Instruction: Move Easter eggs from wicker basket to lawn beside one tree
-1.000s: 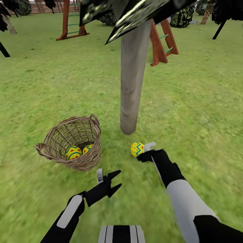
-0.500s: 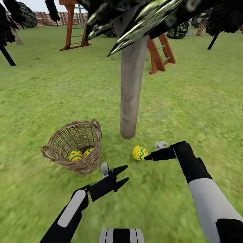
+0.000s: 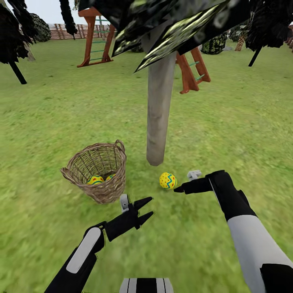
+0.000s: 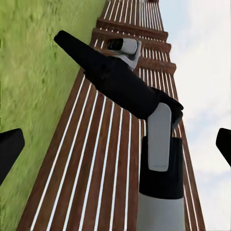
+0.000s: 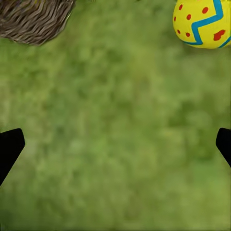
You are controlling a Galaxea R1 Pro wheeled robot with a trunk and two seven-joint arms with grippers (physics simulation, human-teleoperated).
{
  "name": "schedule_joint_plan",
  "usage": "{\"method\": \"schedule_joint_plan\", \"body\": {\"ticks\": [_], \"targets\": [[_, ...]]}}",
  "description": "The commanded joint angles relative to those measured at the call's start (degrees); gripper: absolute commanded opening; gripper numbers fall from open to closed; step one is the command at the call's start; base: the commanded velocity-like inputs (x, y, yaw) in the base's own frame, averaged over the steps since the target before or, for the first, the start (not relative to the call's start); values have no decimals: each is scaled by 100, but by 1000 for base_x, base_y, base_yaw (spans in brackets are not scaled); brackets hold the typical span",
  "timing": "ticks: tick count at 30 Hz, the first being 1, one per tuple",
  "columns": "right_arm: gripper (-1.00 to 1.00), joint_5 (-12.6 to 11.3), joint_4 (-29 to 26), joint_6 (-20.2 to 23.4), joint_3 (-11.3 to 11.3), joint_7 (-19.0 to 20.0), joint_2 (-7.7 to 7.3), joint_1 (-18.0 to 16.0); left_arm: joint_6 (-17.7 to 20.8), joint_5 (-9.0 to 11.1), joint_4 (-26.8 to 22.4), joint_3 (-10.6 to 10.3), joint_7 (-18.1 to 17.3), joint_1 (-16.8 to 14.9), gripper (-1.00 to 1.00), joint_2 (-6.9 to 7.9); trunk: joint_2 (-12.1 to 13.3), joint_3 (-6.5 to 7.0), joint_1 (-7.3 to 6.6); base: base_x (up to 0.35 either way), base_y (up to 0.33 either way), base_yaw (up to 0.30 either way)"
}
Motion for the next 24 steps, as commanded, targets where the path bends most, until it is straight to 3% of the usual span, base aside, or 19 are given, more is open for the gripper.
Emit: {"method": "schedule_joint_plan", "body": {"ticks": [1,4,9,13,18,19,20,22,24], "targets": [[100,56,-7,16,-16,54,4,-2,18,1,-7,23,-28,-4,100,68,-2,-4,-1,-1,0,259],[100,56,-65,18,-30,51,6,-2,23,8,-12,27,-35,-4,100,128,-2,-4,-1,0,35,286],[100,64,-524,25,-539,42,-6,-2,253,-1,-322,-28,-36,-4,100,118,-2,-4,-1,0,266,293],[100,54,-568,17,-581,50,-7,-2,326,3,-705,-37,-44,-4,100,222,-2,-4,-1,0,297,293],[100,48,-691,16,-648,59,-18,-2,643,10,-787,3,-53,-4,100,265,-2,-4,-1,0,297,294],[100,39,-709,16,-747,75,-19,-2,662,10,-787,10,-53,-4,100,265,-2,-2,-1,0,238,293],[100,-9,-735,14,-994,240,-18,1,673,11,-788,23,-54,-4,100,265,-2,0,-1,0,100,293],[100,-41,-756,9,-1430,766,-13,10,674,11,-788,39,-54,-4,100,277,-2,2,-1,0,36,189],[100,-53,-812,8,-1578,1013,-10,22,674,11,-785,167,-49,-4,100,282,-2,2,-1,0,5,27]]}}
